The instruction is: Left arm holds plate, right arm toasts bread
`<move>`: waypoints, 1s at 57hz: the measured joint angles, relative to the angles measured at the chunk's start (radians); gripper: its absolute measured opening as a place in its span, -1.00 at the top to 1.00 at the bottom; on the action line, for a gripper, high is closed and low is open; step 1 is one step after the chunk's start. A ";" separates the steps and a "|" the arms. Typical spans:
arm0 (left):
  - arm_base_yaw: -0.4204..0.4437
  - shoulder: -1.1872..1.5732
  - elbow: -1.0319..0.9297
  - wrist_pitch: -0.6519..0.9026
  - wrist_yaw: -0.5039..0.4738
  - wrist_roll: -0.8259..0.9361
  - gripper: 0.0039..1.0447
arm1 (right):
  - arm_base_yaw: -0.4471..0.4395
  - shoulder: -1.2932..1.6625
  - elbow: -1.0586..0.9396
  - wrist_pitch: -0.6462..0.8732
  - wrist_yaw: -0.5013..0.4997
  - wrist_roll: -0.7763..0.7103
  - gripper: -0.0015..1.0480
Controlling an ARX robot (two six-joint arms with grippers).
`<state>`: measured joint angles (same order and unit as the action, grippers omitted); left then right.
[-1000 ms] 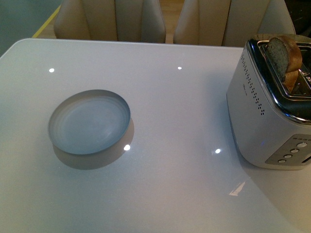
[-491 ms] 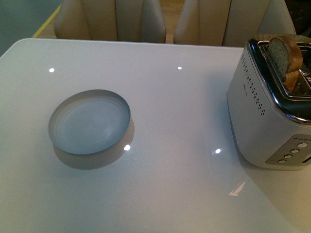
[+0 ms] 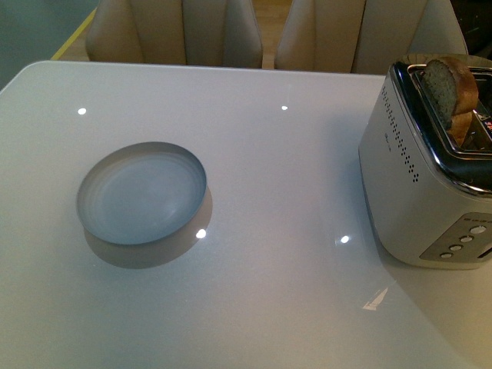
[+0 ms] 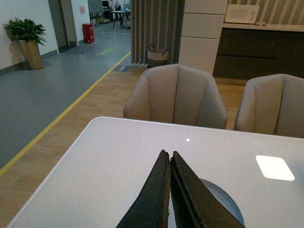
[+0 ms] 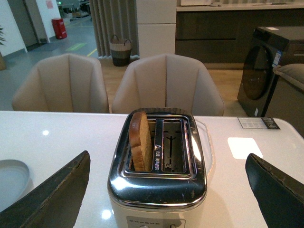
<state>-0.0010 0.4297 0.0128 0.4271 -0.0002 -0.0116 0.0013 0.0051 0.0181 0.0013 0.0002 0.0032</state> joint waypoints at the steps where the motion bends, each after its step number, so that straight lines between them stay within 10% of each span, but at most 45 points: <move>1: 0.000 -0.010 0.000 -0.010 0.000 0.000 0.95 | 0.000 0.000 0.000 0.000 0.000 0.000 -0.83; 57: 0.000 -0.423 0.000 -0.424 0.000 0.000 0.95 | 0.000 0.000 0.000 0.000 0.000 0.000 -0.83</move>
<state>-0.0010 0.0067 0.0132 0.0032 -0.0002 -0.0113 0.0013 0.0048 0.0181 0.0013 0.0002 0.0032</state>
